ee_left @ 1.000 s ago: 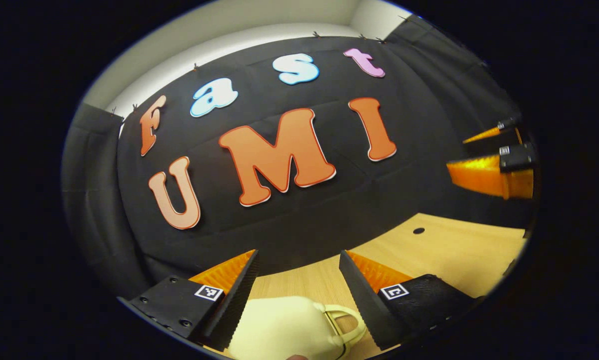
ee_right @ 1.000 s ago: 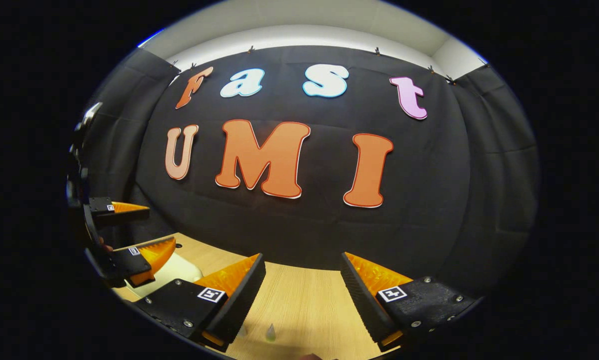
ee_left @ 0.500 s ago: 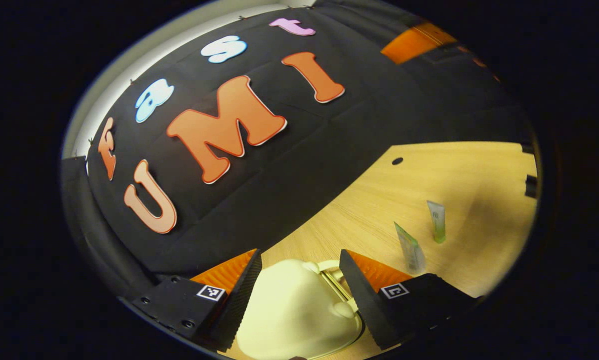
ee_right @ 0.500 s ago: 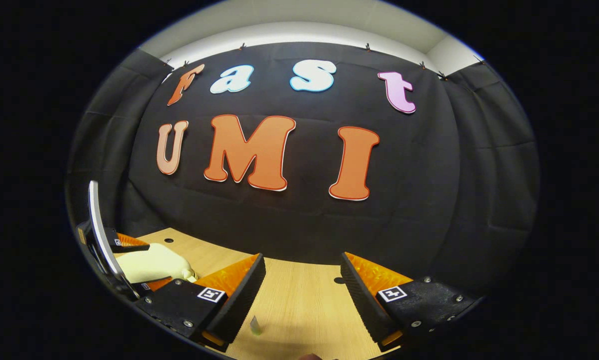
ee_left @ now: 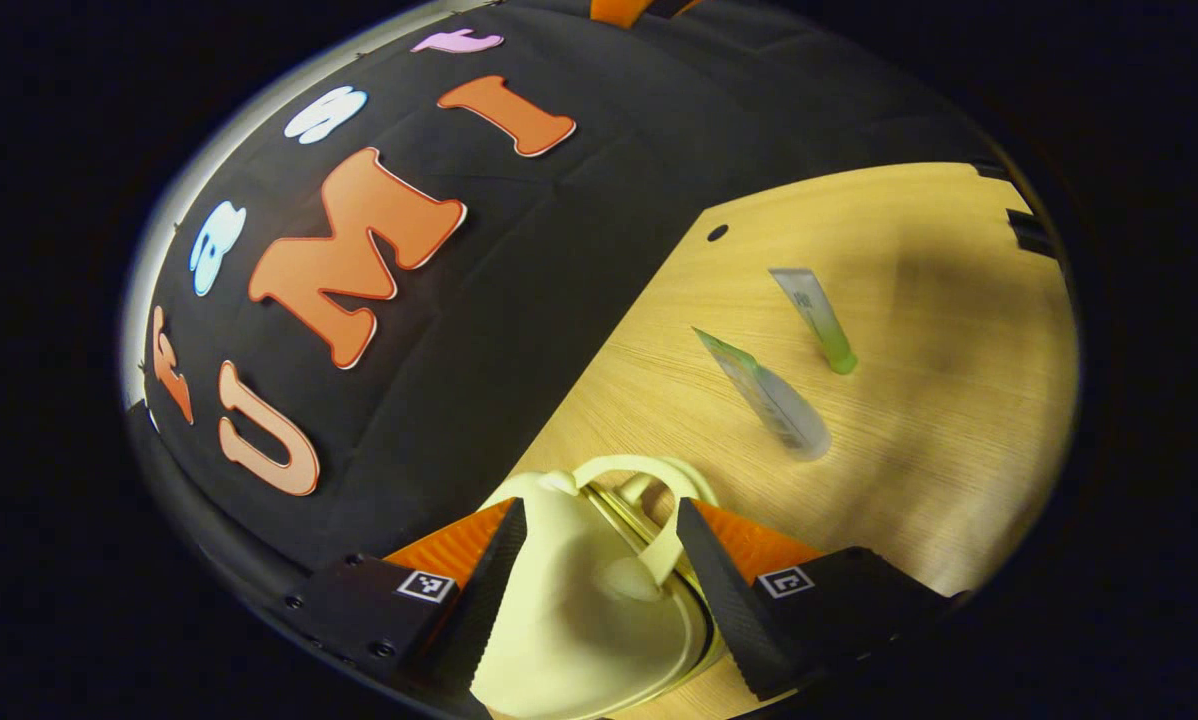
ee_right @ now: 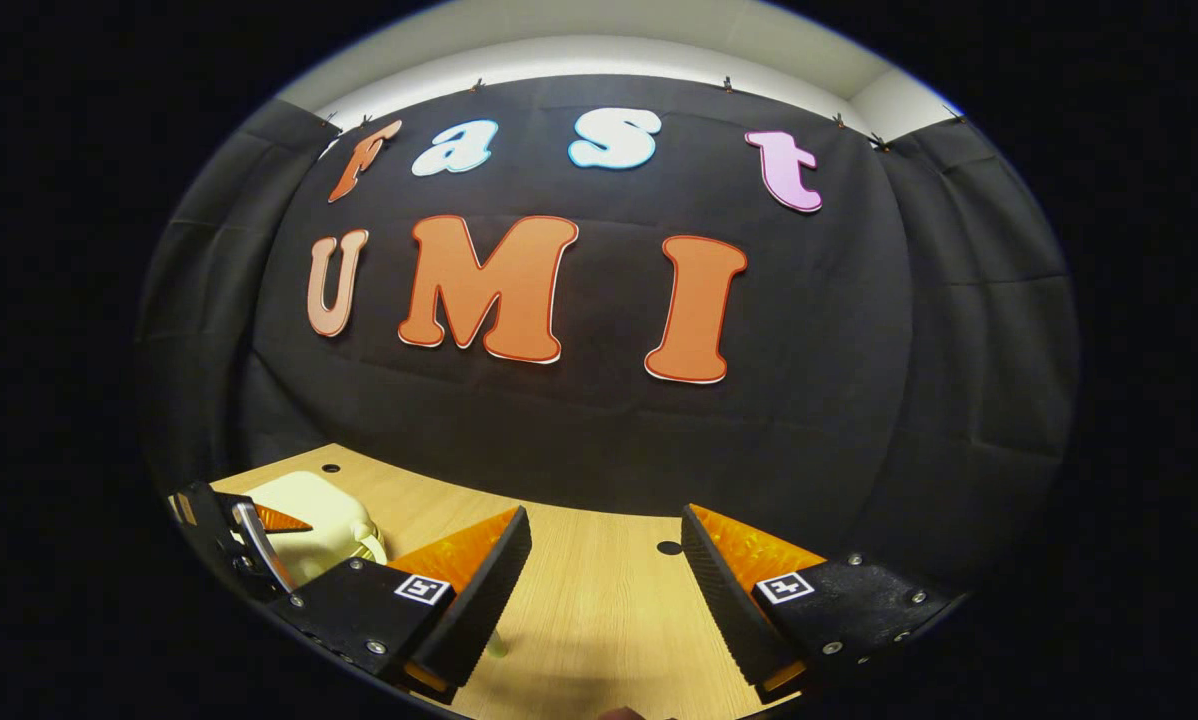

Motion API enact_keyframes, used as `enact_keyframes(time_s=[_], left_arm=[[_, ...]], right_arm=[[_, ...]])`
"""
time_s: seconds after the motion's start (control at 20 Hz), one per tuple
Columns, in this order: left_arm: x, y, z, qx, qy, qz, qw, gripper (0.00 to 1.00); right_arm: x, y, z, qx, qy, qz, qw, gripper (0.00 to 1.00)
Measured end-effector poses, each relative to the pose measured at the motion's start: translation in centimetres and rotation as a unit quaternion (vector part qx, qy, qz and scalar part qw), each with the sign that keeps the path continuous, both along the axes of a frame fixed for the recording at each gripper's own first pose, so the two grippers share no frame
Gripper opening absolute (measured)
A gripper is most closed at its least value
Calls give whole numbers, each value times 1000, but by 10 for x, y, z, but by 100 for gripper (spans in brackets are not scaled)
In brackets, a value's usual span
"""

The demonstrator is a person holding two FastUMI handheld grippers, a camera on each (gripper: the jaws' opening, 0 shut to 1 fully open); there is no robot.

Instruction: First open the suitcase, pack the skin care products into it, and then close the suitcase.

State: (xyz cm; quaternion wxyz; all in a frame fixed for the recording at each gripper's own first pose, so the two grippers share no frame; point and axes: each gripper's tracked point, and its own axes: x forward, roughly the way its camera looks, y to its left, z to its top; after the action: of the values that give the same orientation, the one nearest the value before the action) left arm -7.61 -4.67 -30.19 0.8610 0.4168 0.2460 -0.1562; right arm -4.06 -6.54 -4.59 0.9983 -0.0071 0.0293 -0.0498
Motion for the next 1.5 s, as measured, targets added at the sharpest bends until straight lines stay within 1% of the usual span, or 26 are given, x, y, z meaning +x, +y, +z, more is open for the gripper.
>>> enact_keyframes(time_s=[0.1,0.25,0.3,0.35,0.45,0.5,0.55,0.6,0.65,0.7,0.75,0.8,0.85,0.95,1.1,1.3,1.5], left_arm=[[-3,-2,-11,19,10,-7,1000,94],[-7,-1,-27,59,26,-15,998,87],[-6,0,-31,70,30,-17,997,82],[-6,-1,-37,80,36,-19,996,82],[-3,-2,-45,100,40,-23,994,79],[-1,-3,-48,106,41,-26,993,66],[3,-5,-48,115,35,-27,992,66],[6,-7,-49,118,36,-31,992,59],[7,-9,-54,120,39,-32,992,50],[5,-9,-57,120,42,-29,991,22],[2,-13,-55,120,37,-27,992,22],[9,-15,-57,109,32,-29,993,12],[7,-11,-56,100,36,-15,994,12],[8,-11,-49,56,39,5,998,12],[11,-10,-31,3,15,42,999,12],[16,-9,-21,-53,-12,79,995,12],[21,-8,-9,-96,-43,111,988,10]], right_arm=[[-1,-4,-2,2,1,-1,1000,95],[-1,-5,-6,6,4,-1,1000,95],[-2,-5,-8,7,5,-1,1000,95],[-2,-5,-9,9,6,0,1000,95],[-4,-6,-10,10,6,1,1000,95],[-4,-7,-11,10,7,1,1000,95],[-4,-7,-12,11,7,2,1000,95],[-5,-7,-12,11,8,4,1000,95],[-5,-8,-13,11,9,4,1000,95],[-6,-8,-13,10,9,4,1000,95],[-7,-9,-13,9,9,4,1000,95],[-8,-10,-13,9,9,3,1000,95],[-8,-9,-14,9,10,4,1000,95],[-8,-10,-15,9,12,5,1000,95],[-6,-3,-15,8,15,9,1000,95],[0,14,-14,6,17,23,1000,95],[6,35,-12,1,18,40,999,95]])
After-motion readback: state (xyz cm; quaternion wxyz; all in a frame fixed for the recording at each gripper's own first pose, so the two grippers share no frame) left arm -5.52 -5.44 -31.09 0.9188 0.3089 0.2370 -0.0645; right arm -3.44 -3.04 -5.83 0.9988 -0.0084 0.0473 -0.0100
